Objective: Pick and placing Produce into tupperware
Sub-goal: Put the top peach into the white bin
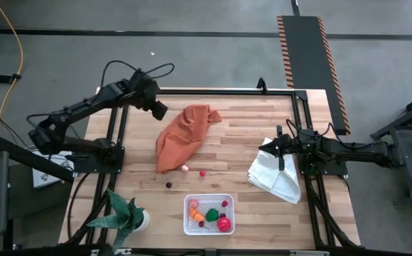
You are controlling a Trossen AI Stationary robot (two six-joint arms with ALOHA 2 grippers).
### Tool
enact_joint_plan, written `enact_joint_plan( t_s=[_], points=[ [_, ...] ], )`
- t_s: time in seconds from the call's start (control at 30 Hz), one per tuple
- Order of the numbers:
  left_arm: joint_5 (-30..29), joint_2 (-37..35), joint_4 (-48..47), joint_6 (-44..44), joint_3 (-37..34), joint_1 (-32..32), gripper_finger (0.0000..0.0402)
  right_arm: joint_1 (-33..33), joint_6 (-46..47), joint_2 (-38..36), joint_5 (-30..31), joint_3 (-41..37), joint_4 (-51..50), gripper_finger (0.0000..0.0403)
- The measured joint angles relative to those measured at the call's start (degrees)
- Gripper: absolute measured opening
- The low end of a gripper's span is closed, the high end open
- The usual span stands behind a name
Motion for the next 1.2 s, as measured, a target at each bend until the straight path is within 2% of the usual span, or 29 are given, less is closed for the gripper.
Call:
enact_joint_plan(
  t_s=[0.9,1.2],
  points=[
    [8.6,-15.0,4.8,-1.5,0.0,0.0,0.0133,0.0,0.0,0.0,0.0,0.0,0.0,0.0],
    [14.4,-18.0,8.1,-1.6,0.1,0.0,0.0133,0.0,0.0,0.0,0.0,0.0,0.0,0.0]
  ],
)
